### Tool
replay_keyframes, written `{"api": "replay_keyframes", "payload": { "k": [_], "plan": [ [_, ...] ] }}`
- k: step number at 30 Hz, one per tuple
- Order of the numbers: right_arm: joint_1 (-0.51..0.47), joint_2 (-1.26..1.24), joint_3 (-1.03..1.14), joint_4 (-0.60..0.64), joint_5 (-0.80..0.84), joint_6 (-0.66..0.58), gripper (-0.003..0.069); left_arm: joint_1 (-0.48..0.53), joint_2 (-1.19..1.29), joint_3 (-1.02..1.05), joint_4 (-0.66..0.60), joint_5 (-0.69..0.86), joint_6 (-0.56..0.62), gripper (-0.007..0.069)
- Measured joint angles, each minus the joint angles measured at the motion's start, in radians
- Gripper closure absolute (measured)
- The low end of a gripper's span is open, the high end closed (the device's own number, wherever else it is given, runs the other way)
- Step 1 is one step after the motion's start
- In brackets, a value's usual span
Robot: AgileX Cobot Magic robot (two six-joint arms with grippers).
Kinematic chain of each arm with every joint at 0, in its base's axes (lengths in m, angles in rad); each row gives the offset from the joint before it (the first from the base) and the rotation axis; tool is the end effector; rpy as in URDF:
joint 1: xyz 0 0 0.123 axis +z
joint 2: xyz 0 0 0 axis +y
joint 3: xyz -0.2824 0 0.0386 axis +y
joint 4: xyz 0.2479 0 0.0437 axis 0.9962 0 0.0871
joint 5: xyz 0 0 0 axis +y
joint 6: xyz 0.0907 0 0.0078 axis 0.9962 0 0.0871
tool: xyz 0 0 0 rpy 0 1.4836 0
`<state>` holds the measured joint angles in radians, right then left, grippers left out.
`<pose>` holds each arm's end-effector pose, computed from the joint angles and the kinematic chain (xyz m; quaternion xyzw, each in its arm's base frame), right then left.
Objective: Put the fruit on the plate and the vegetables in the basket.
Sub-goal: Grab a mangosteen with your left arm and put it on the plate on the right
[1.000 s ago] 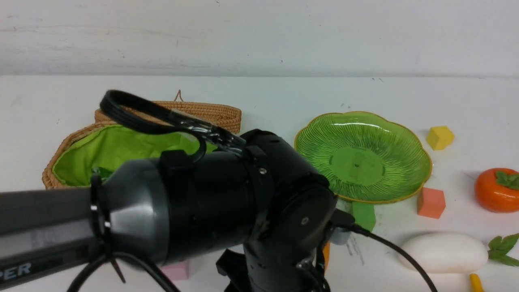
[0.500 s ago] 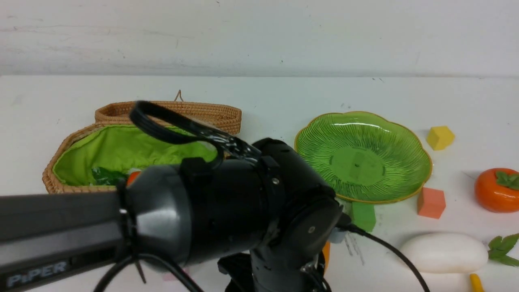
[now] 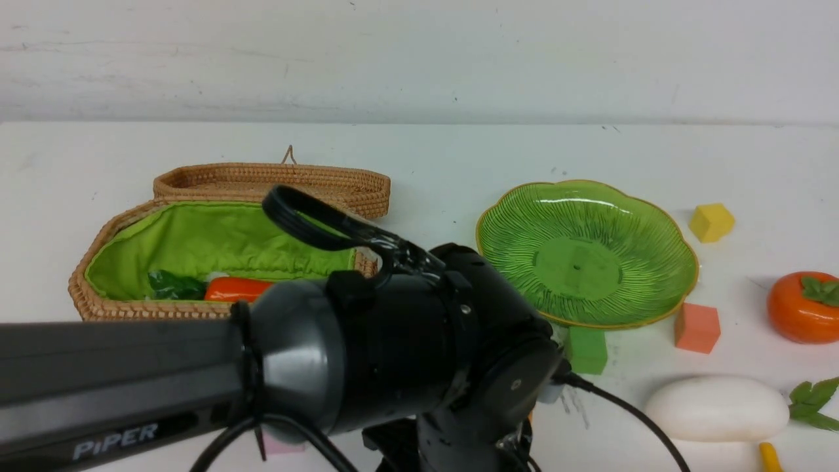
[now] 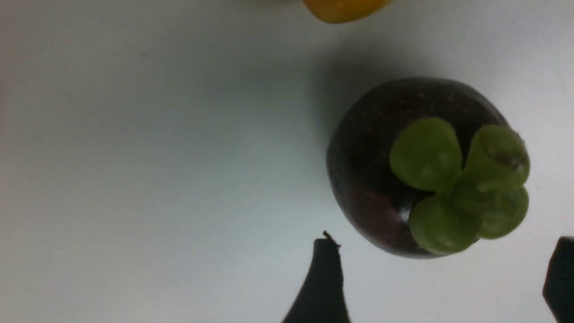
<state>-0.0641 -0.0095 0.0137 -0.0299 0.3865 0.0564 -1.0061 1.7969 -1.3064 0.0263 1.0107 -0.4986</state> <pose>0.0520 -0.0044 0.1743 0.0407 0.8048 -0.0150 0.5920 0.1913 -0.2982 0.2214 0.2561 0.9634 -0.0450 0.0651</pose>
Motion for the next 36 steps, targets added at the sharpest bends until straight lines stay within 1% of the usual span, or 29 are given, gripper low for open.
{"api": "replay_keyframes", "payload": {
  "k": [29, 36],
  "plan": [
    [0.000, 0.000, 0.000, 0.000, 0.000, 0.000, 0.0417, 0.000, 0.000, 0.000, -0.001, -0.020, -0.001, 0.0034],
    [0.000, 0.000, 0.000, 0.000, 0.000, 0.000, 0.0417, 0.000, 0.012, 0.000, 0.004, -0.068, -0.018, 0.0036]
  ]
}}
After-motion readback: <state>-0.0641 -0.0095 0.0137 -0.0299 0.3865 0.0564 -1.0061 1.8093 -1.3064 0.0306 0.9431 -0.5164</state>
